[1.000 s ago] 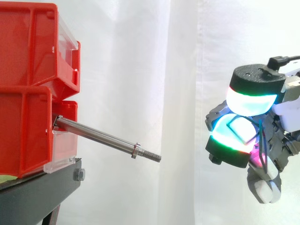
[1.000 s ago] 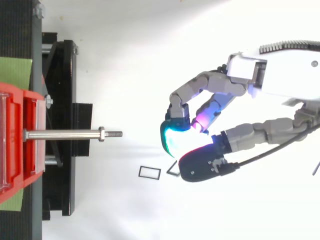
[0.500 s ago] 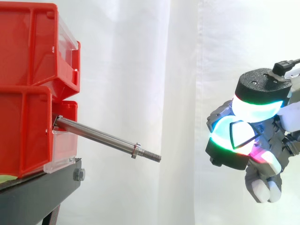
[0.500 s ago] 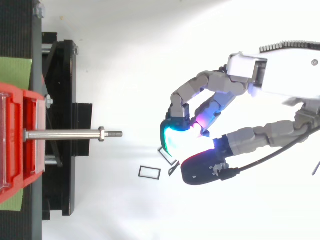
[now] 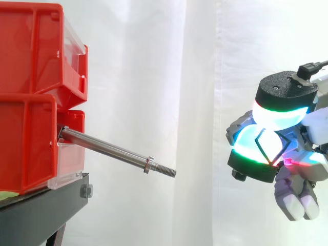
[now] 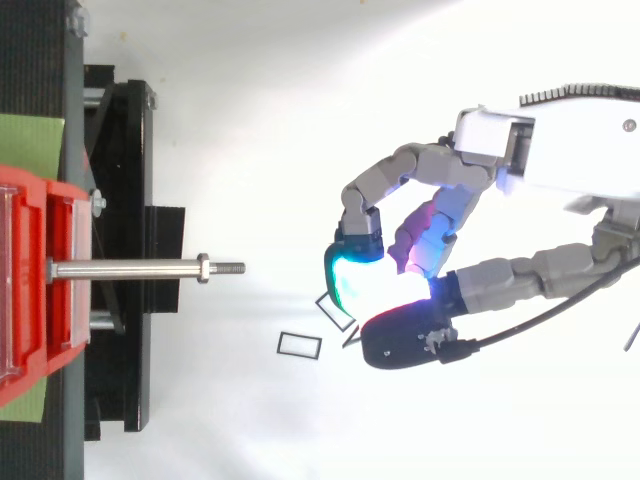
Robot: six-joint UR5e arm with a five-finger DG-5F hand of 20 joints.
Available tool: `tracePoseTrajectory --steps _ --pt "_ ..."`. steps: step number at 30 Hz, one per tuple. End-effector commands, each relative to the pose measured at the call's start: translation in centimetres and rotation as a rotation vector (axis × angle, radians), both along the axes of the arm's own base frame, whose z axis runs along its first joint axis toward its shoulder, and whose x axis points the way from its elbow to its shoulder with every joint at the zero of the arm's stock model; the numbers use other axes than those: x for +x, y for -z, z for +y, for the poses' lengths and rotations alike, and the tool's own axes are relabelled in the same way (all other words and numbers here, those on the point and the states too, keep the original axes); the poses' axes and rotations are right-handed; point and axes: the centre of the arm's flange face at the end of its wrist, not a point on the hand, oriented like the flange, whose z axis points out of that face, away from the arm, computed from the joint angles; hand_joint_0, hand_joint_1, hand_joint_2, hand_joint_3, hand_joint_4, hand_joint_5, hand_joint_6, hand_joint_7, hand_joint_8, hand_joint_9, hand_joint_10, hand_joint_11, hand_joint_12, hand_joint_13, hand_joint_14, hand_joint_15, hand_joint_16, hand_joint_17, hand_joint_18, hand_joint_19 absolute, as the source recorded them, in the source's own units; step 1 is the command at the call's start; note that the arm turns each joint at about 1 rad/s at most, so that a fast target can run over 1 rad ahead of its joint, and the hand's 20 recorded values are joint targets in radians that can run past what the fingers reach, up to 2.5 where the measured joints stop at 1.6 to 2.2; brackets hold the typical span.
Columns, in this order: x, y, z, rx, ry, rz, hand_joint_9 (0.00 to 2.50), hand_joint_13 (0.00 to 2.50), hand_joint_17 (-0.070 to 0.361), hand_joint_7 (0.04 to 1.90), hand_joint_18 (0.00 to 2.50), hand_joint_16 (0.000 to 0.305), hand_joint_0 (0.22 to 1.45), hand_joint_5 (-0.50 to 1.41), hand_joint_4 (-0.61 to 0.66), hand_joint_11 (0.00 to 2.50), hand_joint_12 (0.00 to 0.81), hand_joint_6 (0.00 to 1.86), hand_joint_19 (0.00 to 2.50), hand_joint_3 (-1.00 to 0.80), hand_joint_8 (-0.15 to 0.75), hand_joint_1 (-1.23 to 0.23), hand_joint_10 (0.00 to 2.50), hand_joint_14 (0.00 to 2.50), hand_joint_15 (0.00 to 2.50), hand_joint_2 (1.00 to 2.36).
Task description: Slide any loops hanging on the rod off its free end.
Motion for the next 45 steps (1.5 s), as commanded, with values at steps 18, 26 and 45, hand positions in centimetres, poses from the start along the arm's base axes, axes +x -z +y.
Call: tracePoseTrajectory --steps 18,26,45 --pt "-3.0 -1.7 -0.6 0.08 0.027 0.134 1.07 0.85 0.149 1.14 0.93 0.066 0.53 -0.07 -0.05 0.47 0.411 0.86 0.36 0.01 0.293 -0.74 0.02 0.01 0.36 1.13" --pt "-5.7 -4.1 -1.0 0.121 0.059 0.22 1.08 0.85 0.148 1.13 0.93 0.066 0.54 -0.07 -0.05 0.48 0.412 0.86 0.36 0.02 0.293 -0.75 0.02 0.02 0.36 1.11" --pt "-4.5 -4.6 -0.2 0.266 0.089 0.117 1.09 0.85 0.147 1.13 0.94 0.066 0.55 -0.07 -0.06 0.48 0.416 0.86 0.36 0.02 0.298 -0.76 0.02 0.01 0.36 1.09"
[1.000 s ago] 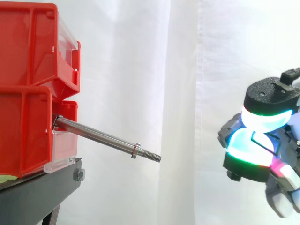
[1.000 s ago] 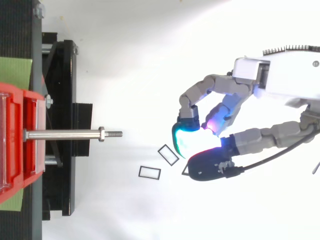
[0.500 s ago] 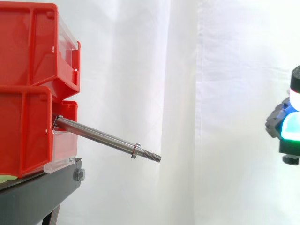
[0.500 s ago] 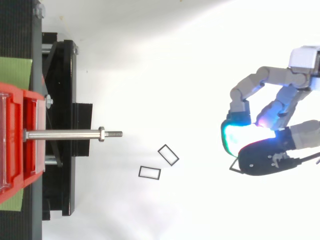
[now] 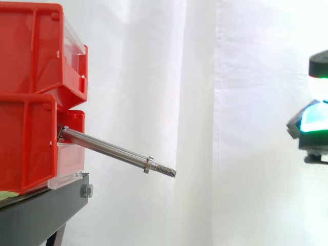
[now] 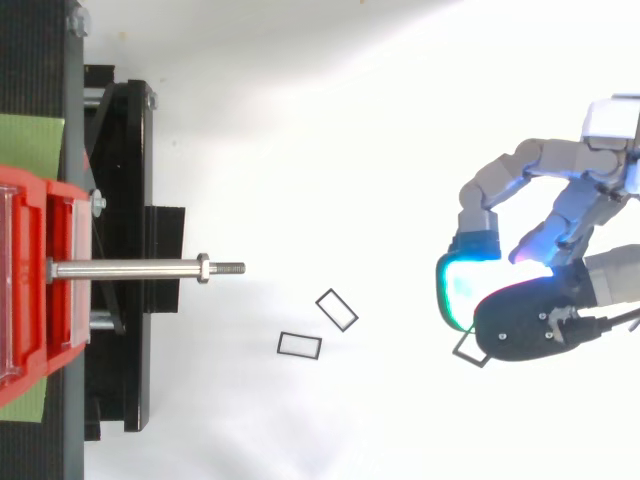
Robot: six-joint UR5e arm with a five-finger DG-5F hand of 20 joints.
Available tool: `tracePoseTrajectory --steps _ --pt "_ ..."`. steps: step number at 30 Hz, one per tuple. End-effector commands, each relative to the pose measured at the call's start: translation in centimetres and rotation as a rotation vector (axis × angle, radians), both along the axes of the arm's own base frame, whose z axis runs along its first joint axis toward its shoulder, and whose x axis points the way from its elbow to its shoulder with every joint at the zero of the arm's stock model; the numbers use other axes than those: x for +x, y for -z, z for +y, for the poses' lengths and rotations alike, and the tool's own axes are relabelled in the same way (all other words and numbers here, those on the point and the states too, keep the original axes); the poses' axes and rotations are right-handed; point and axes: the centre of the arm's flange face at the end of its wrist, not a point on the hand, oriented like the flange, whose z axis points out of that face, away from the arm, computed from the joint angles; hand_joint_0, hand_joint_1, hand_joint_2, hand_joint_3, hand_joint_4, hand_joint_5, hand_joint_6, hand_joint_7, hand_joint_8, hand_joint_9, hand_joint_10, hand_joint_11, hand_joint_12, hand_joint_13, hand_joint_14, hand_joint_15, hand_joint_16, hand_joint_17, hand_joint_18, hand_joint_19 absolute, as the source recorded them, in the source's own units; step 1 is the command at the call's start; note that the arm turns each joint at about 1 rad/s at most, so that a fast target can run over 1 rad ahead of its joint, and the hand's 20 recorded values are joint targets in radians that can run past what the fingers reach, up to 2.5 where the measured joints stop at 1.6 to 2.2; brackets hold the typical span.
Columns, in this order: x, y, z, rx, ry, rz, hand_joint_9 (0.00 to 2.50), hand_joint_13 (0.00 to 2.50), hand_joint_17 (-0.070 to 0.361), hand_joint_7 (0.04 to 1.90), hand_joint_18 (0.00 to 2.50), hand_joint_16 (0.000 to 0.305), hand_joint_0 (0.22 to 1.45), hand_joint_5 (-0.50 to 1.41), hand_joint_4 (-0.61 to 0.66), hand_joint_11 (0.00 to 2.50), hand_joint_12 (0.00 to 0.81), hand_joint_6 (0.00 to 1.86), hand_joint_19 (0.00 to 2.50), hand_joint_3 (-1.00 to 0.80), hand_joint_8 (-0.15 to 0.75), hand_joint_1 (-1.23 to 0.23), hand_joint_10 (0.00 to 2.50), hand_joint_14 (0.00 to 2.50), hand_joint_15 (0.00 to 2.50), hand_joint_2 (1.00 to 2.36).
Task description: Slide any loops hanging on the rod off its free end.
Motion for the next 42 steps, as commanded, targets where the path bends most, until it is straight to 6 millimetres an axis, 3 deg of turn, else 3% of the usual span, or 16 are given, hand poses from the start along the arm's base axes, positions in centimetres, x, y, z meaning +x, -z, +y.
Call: tracePoseTrajectory --steps 1,16,38,42 --pt "0.8 -0.3 0.2 0.001 -0.005 -0.06 1.09 0.85 0.148 1.12 0.94 0.066 0.55 -0.07 -0.06 0.48 0.416 0.86 0.35 0.02 0.294 -0.76 0.02 0.01 0.36 1.09" --pt "3.4 -1.4 0.4 0.017 -0.006 -0.263 1.1 0.84 0.149 1.1 0.92 0.066 0.55 -0.07 -0.07 0.49 0.412 0.86 0.34 0.0 0.29 -0.75 0.02 0.01 0.35 1.1" --pt "3.5 -1.5 0.5 0.019 -0.008 -0.272 1.19 0.9 0.147 1.07 0.88 0.065 0.53 -0.07 -0.08 0.55 0.382 0.86 0.35 -0.01 0.271 -0.75 0.02 0.02 0.4 1.18" --pt "3.5 -1.5 0.4 0.02 -0.006 -0.272 1.2 0.92 0.123 1.05 0.82 0.055 0.53 -0.07 -0.07 0.56 0.387 0.87 0.31 0.0 0.279 -0.73 0.02 0.02 0.42 1.16"
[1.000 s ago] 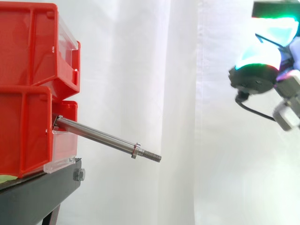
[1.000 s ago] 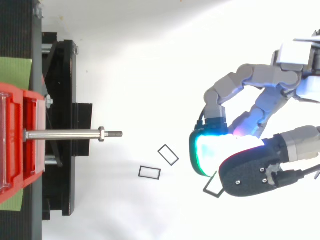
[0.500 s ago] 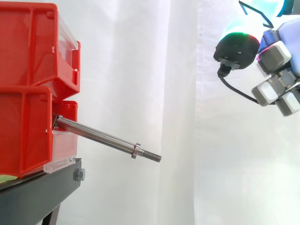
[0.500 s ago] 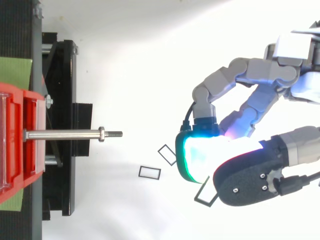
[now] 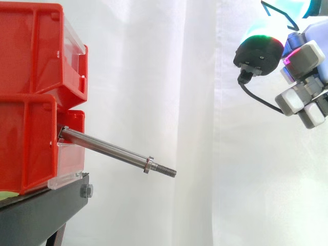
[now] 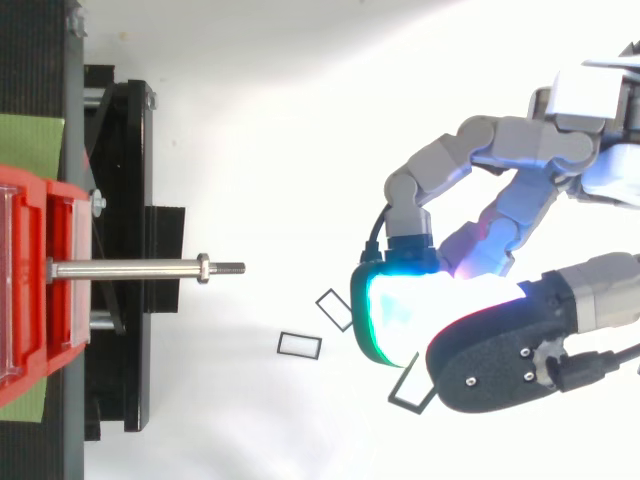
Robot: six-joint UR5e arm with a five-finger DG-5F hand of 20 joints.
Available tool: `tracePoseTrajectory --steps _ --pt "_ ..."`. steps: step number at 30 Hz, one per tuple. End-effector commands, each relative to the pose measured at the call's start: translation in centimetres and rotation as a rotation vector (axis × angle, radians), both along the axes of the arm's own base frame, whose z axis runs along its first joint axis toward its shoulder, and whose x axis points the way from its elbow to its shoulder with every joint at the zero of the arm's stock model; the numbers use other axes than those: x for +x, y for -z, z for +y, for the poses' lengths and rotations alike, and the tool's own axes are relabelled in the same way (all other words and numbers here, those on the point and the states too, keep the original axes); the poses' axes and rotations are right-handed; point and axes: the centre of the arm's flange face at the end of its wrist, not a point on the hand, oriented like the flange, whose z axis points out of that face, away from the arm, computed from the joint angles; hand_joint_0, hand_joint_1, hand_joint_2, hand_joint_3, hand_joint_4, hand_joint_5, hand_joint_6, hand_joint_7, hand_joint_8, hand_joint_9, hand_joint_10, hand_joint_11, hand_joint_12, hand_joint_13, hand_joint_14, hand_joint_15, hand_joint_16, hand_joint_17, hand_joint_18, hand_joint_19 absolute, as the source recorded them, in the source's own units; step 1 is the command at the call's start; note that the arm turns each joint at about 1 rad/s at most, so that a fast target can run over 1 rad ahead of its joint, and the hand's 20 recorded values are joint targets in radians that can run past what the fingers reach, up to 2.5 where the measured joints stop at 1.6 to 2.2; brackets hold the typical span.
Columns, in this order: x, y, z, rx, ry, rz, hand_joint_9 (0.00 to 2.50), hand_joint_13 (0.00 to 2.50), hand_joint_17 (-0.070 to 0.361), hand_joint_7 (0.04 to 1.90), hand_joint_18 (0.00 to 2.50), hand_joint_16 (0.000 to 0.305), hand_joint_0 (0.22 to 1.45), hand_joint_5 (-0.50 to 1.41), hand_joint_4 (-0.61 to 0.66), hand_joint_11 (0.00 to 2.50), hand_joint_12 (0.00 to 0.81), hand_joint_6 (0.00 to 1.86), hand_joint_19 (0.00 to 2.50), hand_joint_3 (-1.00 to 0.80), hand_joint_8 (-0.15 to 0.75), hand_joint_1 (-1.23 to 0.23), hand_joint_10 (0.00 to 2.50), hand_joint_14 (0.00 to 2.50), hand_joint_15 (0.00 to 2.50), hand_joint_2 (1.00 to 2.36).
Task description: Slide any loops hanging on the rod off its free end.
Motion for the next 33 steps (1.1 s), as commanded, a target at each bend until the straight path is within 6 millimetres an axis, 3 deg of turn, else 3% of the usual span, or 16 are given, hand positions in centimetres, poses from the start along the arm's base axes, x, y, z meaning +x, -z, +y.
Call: tracePoseTrajectory --steps 1,33 --pt "-0.01 -0.01 -0.02 0.0 0.0 0.0 1.21 0.93 0.119 1.05 0.8 0.053 0.53 -0.07 -0.08 0.57 0.386 0.87 0.31 0.0 0.279 -0.73 0.02 0.02 0.42 1.17" --pt "0.03 0.09 -0.01 0.0 0.0 0.001 1.24 0.95 0.115 1.0 0.8 0.051 0.53 -0.07 -0.09 0.6 0.371 0.87 0.31 0.0 0.28 -0.73 0.02 0.02 0.43 1.16"
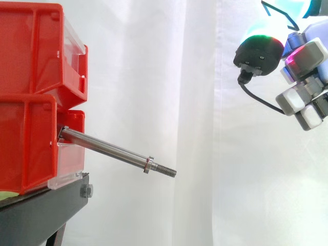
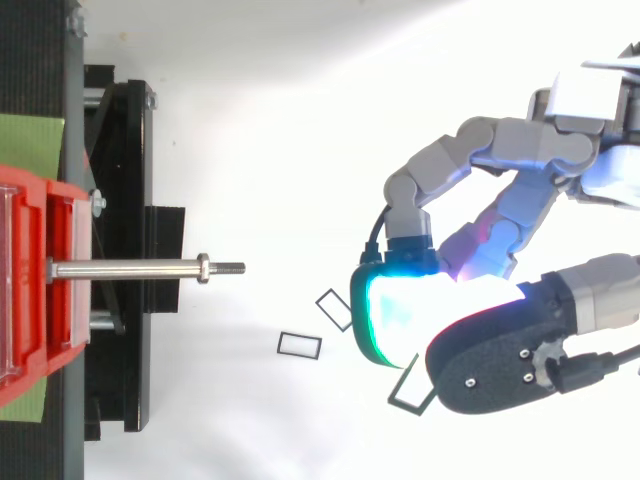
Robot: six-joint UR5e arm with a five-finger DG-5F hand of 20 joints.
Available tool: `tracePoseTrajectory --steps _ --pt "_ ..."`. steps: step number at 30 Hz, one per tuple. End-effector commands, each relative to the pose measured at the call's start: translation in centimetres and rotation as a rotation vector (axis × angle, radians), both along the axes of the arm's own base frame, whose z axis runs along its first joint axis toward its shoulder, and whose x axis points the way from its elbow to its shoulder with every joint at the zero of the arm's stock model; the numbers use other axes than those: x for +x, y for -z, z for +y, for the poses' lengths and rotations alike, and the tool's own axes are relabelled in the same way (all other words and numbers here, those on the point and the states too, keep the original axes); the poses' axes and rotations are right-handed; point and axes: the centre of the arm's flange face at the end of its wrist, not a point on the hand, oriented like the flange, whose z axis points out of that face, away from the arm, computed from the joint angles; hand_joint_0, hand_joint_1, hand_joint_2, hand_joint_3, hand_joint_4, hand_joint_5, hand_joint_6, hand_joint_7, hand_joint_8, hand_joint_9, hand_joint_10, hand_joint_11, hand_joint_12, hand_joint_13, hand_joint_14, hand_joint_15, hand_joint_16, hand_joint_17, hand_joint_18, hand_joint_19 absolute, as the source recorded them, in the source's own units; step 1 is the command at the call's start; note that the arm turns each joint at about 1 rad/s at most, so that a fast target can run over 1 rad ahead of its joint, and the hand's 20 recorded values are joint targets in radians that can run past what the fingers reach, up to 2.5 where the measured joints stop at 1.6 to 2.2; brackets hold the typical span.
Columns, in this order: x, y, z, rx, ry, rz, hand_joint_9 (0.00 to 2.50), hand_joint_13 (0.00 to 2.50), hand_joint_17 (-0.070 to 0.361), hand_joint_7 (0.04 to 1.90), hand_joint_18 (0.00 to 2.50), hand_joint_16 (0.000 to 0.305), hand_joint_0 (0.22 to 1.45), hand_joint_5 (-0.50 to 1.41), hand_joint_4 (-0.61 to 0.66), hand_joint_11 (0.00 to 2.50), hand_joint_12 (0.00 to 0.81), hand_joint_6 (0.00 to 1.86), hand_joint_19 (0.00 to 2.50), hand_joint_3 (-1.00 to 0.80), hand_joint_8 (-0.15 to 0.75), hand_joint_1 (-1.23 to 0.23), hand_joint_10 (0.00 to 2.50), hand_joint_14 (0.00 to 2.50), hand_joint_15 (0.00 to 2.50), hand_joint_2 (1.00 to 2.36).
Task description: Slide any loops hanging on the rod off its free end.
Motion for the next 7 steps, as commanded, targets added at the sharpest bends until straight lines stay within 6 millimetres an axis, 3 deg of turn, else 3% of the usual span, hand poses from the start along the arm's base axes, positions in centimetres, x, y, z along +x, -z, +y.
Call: tracePoseTrajectory --steps 1,7 --pt "-0.01 -0.04 0.04 0.0 -0.001 -0.001 1.24 0.95 0.115 1.0 0.8 0.051 0.53 -0.07 -0.09 0.61 0.365 0.87 0.32 0.0 0.281 -0.73 0.02 0.02 0.43 1.16" --pt "-0.01 -0.04 0.04 0.0 -0.001 -0.001 1.25 0.94 0.118 1.01 0.83 0.053 0.53 -0.07 -0.08 0.6 0.355 0.87 0.32 0.0 0.282 -0.73 0.02 0.02 0.43 1.15"
